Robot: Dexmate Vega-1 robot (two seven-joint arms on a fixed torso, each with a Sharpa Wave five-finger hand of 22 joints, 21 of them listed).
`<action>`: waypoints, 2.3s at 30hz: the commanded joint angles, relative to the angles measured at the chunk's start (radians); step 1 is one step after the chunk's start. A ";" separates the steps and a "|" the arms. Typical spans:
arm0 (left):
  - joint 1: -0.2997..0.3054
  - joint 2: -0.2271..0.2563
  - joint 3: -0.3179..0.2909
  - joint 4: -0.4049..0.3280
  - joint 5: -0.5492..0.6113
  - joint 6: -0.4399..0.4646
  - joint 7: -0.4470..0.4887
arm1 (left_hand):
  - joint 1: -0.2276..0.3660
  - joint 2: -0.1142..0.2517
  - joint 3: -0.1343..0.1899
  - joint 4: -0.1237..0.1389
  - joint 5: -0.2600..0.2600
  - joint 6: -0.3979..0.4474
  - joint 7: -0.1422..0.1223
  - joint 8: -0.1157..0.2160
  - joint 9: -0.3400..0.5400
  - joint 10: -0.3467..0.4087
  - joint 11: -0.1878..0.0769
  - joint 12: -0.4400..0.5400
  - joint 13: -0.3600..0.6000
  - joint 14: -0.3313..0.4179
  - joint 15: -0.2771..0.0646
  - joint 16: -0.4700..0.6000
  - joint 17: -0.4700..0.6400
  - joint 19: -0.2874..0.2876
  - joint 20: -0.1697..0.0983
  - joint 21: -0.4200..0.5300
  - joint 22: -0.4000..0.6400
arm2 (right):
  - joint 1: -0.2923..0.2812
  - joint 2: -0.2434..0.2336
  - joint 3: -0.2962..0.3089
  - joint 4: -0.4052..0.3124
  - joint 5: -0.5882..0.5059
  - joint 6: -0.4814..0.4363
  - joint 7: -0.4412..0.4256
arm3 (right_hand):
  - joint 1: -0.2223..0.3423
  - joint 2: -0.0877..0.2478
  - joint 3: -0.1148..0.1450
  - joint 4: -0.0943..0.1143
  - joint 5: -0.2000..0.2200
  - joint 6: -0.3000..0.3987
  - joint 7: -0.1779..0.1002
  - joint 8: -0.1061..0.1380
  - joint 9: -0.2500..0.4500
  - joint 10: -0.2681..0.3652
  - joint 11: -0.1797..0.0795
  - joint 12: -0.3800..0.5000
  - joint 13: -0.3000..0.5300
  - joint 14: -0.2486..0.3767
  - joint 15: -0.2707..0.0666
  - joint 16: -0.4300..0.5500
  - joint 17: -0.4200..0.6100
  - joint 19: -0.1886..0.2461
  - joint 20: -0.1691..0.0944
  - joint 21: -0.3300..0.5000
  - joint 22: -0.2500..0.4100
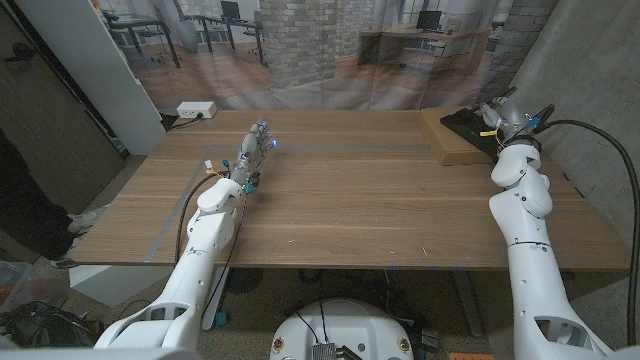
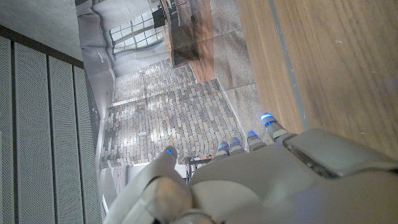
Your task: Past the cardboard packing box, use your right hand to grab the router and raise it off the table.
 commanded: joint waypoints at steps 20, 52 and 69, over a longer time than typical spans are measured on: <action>0.026 0.012 0.003 -0.035 -0.016 0.002 0.011 | 0.003 0.022 -0.003 0.002 0.004 -0.023 0.003 0.000 0.001 -0.020 0.005 -0.003 0.004 -0.122 0.007 -0.003 0.002 -0.105 0.006 -0.007 0.003 | -0.020 0.040 0.020 -0.006 -0.035 -0.078 -0.058 | -0.097 -0.060 -0.066 0.037 0.000 0.009 0.007 0.007 0.005 0.010 0.009 0.014 0.002 0.011 0.011 0.011 0.007 0.004 0.009 0.002 0.006; 0.029 0.021 0.006 -0.044 -0.024 0.001 0.013 | 0.004 0.022 -0.005 0.001 0.004 -0.022 0.002 0.000 0.001 -0.019 0.005 -0.004 0.004 -0.120 0.007 -0.003 0.002 -0.103 0.008 -0.013 0.004 | -0.011 0.101 0.036 0.004 -0.056 -0.212 -0.108 | -0.136 -0.082 -0.092 0.049 0.007 0.008 0.014 0.005 0.003 0.012 0.015 0.013 0.001 0.017 0.020 0.010 0.004 0.010 0.017 0.004 0.006; 0.045 0.025 0.007 -0.066 -0.030 0.007 0.019 | 0.005 0.022 -0.007 0.001 0.004 -0.022 0.004 0.000 0.001 -0.018 0.006 -0.004 0.004 -0.120 0.008 -0.004 0.002 -0.101 0.008 -0.016 0.004 | 0.007 0.125 0.055 -0.006 -0.023 -0.282 -0.059 | -0.161 -0.097 -0.109 0.054 0.012 -0.020 0.019 -0.004 0.003 -0.001 0.019 0.008 0.001 0.026 0.031 0.010 0.002 0.042 0.032 0.014 0.007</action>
